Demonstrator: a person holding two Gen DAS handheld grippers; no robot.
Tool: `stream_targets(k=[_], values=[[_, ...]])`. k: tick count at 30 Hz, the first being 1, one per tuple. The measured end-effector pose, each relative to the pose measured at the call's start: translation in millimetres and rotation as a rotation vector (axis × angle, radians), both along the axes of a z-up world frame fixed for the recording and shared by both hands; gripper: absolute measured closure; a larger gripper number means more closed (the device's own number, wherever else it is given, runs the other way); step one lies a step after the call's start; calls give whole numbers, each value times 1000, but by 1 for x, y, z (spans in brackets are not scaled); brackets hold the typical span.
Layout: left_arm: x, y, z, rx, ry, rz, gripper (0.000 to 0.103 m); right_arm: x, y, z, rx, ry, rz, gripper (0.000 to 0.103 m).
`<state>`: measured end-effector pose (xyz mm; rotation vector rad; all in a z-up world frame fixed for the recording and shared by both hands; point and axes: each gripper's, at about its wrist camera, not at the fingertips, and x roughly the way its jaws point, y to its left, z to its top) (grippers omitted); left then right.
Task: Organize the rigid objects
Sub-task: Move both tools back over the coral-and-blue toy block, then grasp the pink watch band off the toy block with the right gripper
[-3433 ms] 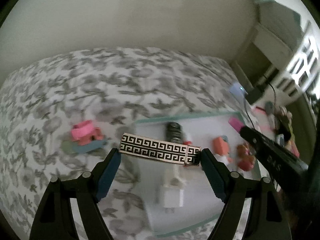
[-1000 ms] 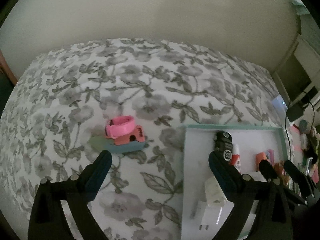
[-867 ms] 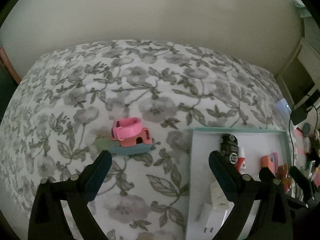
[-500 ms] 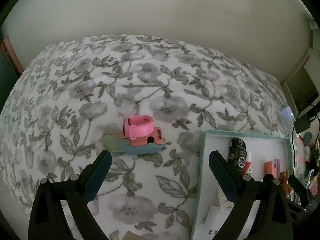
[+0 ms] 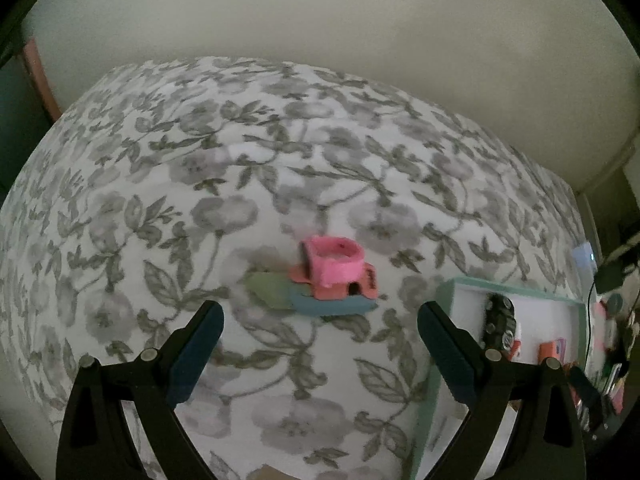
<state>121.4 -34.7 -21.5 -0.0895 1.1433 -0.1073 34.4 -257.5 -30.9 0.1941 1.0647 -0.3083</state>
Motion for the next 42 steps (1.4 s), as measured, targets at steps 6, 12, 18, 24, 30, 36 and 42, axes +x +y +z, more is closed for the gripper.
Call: stream_targets(k=[6, 12, 18, 24, 30, 36, 42], values=[[9, 40, -5, -34, 15, 86, 5, 13, 30, 2, 18, -9, 59, 0], [16, 78, -7, -60, 7, 168, 5, 27, 54, 3, 47, -16, 91, 0], [23, 93, -11, -74, 13, 190, 5, 44, 74, 3, 77, -26, 120, 0], [31, 87, -27, -94, 69, 159, 5, 63, 98, -2, 119, -29, 172, 0], [37, 102, -47, -111, 125, 240, 5, 83, 112, -11, 153, -29, 197, 0], [45, 120, -59, -118, 151, 305, 5, 106, 129, -23, 184, -39, 227, 0], [50, 126, -71, -120, 177, 322, 5, 121, 149, -36, 156, -33, 280, 6]])
